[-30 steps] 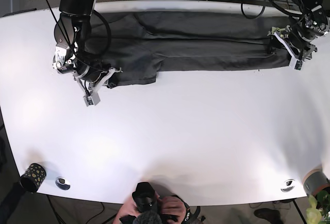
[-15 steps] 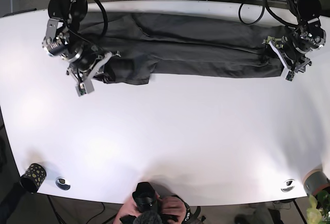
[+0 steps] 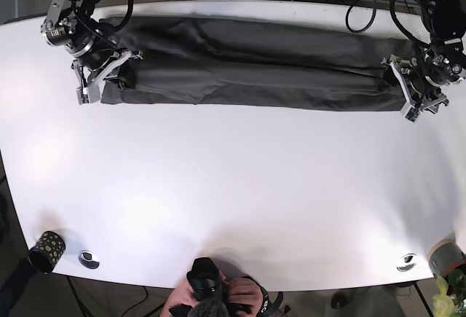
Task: Fold the T-shirt properly
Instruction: 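Grasp the folded strip's end with the left gripper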
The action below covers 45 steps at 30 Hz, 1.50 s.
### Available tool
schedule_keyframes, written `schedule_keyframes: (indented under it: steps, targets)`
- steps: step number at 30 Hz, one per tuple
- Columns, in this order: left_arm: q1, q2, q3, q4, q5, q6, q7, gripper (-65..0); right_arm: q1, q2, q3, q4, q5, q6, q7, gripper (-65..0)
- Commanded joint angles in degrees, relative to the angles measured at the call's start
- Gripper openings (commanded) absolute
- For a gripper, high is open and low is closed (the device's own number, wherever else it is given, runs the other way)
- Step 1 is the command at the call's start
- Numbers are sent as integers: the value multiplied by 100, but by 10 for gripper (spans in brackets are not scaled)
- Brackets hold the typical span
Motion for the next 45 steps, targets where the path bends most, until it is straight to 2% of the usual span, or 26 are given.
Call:
schedule_keyframes:
  steps: [1,6,7,9,11,12,14,16,21,24,29,34,37,38,43,45]
  targets:
    - [-53,-101,-53,66,28,14,-50,-211,26,72,116,-147,80,2,130,-650]
    - [-158,-92,-70,101,10,14,-50,-208,35,72,151,-525,80,-7,139,-650]
    - [-158,-92,-70,101,10,14,-50,-208,35,72,160,-534,80,-25,139,-623]
    - [-167,-66,-114,110,10,14,-50,-206,18,72,178,-499,80,-34,139,-520]
    - [-228,-48,-176,110,-25,14,-50,-204,-62,72,204,-305,89,-42,139,-347]
    - [-264,-48,-202,110,-104,14,-50,-204,-114,63,292,-165,89,-42,139,-289]
    - [-316,-48,-237,84,-377,14,-50,-204,-167,2,442,169,142,-42,139,-192]
    - [-351,-83,-264,101,-711,14,-41,-203,-237,-183,477,486,142,-16,130,-149]
    - [-343,-110,-563,110,-1555,14,-14,-203,-343,-482,398,943,142,10,104,-159]
    - [-351,-110,-774,110,-1880,14,-14,-203,-369,-702,143,934,89,10,104,-178]
    - [-325,-110,-1064,84,-2240,14,56,-203,-422,-833,-420,820,80,-16,104,-192]
    - [-325,-83,-1626,48,-2689,14,777,-203,-492,-825,-816,407,54,-42,139,-193]
    - [-316,-66,-1917,31,-2988,14,1278,-199,-475,-816,-877,169,-210,-42,148,-193]
    - [-307,-66,-1978,-22,-3076,14,1401,-187,-431,-816,-886,134,-298,-42,148,-193]
    - [-193,-66,-2541,-532,-3612,14,2078,-33,-281,-816,-895,-165,-869,2,148,-193]
    - [-88,-66,-2655,-664,-3673,14,2095,-14,-273,-807,-895,-209,-966,10,192,-193]
